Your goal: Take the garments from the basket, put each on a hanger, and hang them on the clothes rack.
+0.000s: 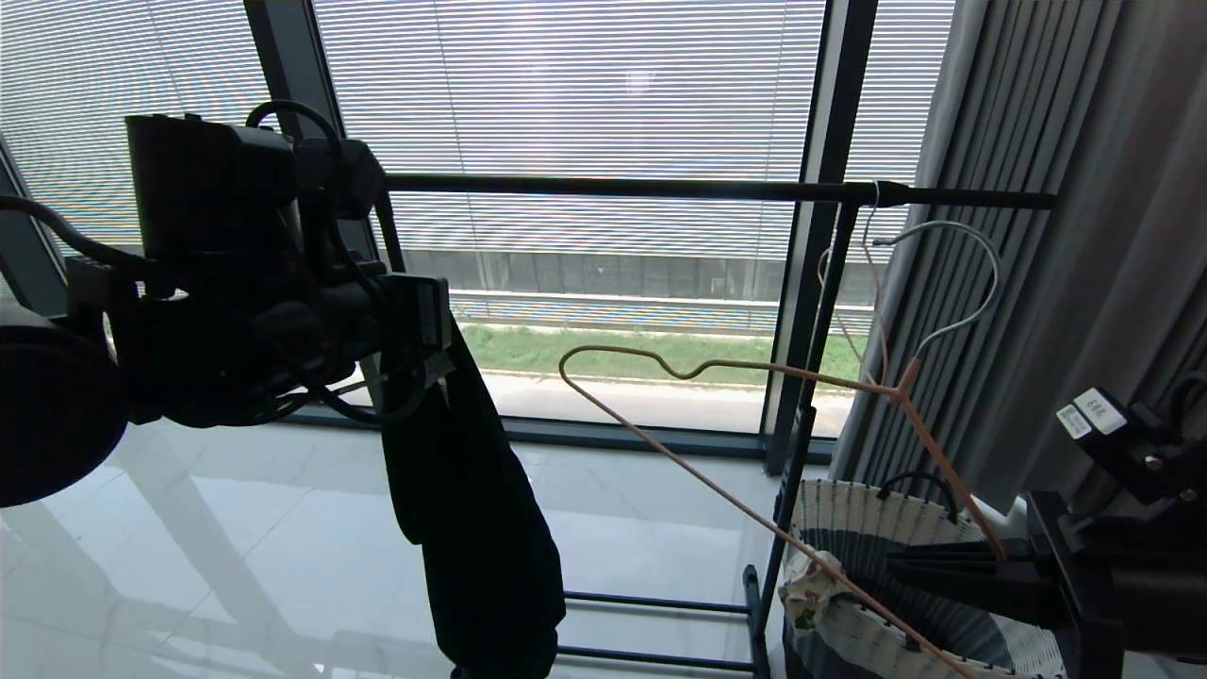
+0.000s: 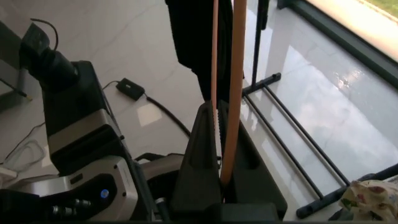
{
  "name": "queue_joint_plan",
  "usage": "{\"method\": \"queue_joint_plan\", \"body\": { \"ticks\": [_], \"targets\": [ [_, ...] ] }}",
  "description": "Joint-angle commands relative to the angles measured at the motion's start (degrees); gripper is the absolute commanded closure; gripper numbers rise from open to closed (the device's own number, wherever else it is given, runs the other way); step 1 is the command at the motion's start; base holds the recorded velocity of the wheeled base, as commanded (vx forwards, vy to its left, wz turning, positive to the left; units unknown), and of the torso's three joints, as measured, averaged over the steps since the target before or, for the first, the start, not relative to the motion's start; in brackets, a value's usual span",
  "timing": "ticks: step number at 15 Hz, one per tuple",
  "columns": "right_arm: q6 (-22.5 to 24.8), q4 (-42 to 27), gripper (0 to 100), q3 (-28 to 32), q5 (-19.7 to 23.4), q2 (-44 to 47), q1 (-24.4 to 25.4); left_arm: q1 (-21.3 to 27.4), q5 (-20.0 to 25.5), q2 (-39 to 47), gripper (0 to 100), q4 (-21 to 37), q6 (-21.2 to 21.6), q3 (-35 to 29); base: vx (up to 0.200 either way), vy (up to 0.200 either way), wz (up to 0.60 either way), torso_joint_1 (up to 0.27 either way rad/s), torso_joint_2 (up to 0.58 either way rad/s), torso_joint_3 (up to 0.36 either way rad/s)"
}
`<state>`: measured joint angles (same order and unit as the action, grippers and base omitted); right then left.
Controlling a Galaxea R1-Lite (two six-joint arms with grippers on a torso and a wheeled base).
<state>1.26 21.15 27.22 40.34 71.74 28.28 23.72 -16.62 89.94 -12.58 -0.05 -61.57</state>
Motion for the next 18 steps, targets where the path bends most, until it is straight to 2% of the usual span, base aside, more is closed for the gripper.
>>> {"method": "queue_joint_plan", "body": {
  "ticks": [1, 4, 7, 13, 16, 18],
  "targets": [
    [0.1, 0.0, 100, 0.0, 0.1, 1.3, 2.1, 0.9, -0.5, 5.6, 100, -2.2, 0.0, -2.0, 0.000, 0.000, 0.00, 0.000, 0.00, 0.000],
    [0.1, 0.0, 100, 0.0, 0.1, 1.9, 3.9, 3.5, -0.7, 6.9, 100, -2.3, -0.2, -2.4, 0.000, 0.000, 0.00, 0.000, 0.00, 0.000],
    [0.1, 1.3, 100, 0.5, 0.0, 4.2, 4.3, 5.4, -0.7, 7.0, 100, -2.3, -2.3, -4.3, 0.000, 0.000, 0.00, 0.000, 0.00, 0.000],
    [0.1, 6.3, 100, 3.0, -0.3, 11.3, 4.2, 8.2, -0.7, 6.5, 100, -2.0, -2.3, -4.4, 0.000, 0.000, 0.00, 0.000, 0.00, 0.000],
    [0.1, 7.0, 100, 3.3, -0.4, 11.6, 4.2, 8.5, -0.8, 6.7, 100, -2.0, -2.3, -4.4, 0.000, 0.000, 0.00, 0.000, 0.00, 0.000],
    [0.1, 7.0, 100, 3.2, -1.0, 11.6, 3.5, 8.5, -3.2, 6.9, 100, -2.0, -2.2, -4.4, 0.000, 0.000, 0.00, 0.000, 0.00, 0.000]
  ]
}}
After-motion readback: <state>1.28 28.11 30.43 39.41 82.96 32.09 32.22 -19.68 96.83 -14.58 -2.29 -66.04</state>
